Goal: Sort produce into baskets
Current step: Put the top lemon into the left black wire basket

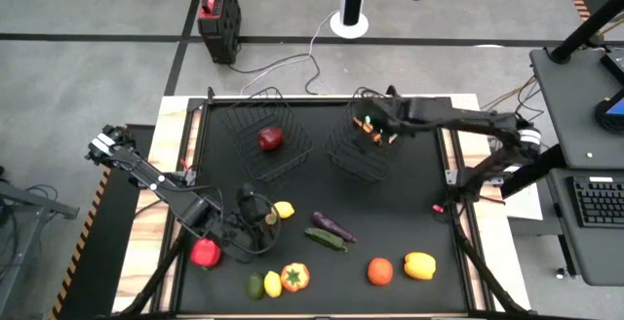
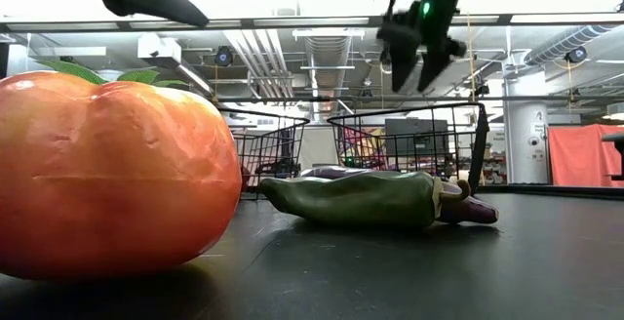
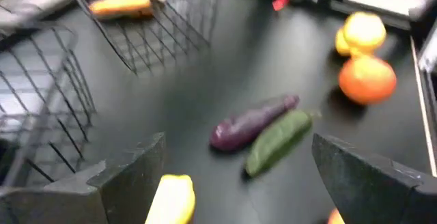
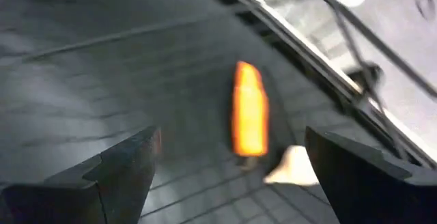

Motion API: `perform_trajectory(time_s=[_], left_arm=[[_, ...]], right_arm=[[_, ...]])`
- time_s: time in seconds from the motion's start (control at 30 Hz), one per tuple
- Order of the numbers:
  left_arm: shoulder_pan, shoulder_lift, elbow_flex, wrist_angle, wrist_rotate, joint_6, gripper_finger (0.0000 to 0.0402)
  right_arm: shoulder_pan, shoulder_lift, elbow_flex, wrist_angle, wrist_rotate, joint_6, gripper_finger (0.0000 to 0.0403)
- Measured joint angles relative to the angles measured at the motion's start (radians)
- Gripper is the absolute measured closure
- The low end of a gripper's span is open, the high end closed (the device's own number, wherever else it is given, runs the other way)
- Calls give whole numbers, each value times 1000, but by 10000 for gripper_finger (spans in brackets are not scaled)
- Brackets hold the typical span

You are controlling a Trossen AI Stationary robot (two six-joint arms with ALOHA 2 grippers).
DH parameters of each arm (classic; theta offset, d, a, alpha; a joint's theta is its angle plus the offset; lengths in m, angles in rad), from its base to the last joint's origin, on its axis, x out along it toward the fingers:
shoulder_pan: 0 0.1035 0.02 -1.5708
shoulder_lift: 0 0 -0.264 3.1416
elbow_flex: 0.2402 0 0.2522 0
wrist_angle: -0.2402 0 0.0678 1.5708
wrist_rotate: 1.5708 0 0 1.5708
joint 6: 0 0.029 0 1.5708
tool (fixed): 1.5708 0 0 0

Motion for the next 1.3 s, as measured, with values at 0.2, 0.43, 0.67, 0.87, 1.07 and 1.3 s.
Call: perform_trajectory(time_s=[0.2, 0.43, 0.67, 0.87, 1.07, 1.3], left_arm=[[0, 0, 0, -65, 165, 4, 51], [8, 9, -1, -89, 181, 165, 51], [55, 113, -3, -72, 174, 340, 51], [86, 210, -4, -71, 177, 386, 51], [112, 291, 14, -72, 178, 390, 51], [141, 378, 60, -112, 174, 390, 51]], right_arm=[[252, -83, -36, 124, 86, -52, 50], [483, -111, -42, 157, 261, -30, 49], [550, -96, -42, 163, 272, -24, 48], [548, -78, -42, 162, 272, -25, 48], [549, -77, -42, 159, 257, -33, 48], [549, -77, -42, 152, 254, -35, 48]])
